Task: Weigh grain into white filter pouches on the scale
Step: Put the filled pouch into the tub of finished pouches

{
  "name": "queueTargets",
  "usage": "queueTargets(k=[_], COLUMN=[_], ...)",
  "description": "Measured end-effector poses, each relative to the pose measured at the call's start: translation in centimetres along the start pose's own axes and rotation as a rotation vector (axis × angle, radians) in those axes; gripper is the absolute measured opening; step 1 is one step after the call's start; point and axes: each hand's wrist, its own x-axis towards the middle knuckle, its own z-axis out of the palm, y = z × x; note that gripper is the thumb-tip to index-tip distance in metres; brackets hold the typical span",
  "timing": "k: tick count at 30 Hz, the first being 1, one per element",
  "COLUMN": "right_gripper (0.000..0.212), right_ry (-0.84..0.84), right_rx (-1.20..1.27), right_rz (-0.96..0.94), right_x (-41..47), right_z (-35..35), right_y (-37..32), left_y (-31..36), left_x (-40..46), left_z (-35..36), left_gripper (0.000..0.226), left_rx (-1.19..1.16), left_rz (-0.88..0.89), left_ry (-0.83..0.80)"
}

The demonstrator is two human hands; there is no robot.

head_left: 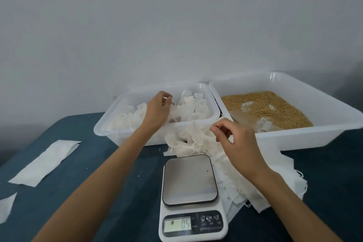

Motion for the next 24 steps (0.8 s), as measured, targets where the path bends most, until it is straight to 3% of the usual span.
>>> queueTargets(k=[4, 9, 14, 17, 21, 24], right_gripper=[0.013, 0.013, 0.012, 0.015, 0.013, 0.005], right_ry=[0.030, -0.002, -0.054, -0.088, -0.094, -0.099], right_rx=[0.006, 0.019, 0.001, 0.007, 0.059, 0.161], right_rz=[-0.020, -0.029, -0.046, -0.045, -0.037, 0.009], right_x=[0.0, -0.3, -0.9, -1.1, -1.2, -1.4], right_z=[-0.2, 0.6, 1.4, 1.8, 2.2, 2.6], right_y=[-0.1, -0.4, -0.1, 0.1, 0.0, -0.4], left_y=[-1.6, -6.1, -6.4, -5.7, -3.9, -2.1], left_x=[-5.6, -9.7, -8.5, -8.7, -10.9, -11.7], left_z=[-1.4, -0.9, 1.1, 1.2, -0.1, -0.6], left_gripper=[0.007, 0.024, 0.026, 0.038, 0.022, 0.024], left_rx=[-0.031, 0.142, 0.099, 0.059, -0.095, -0.247], left_rz=[0.170, -0.016, -0.143, -0.116, 0.070, 0.136], left_ry=[0.199, -0.017, -0.046, 0.095, 0.370, 0.391])
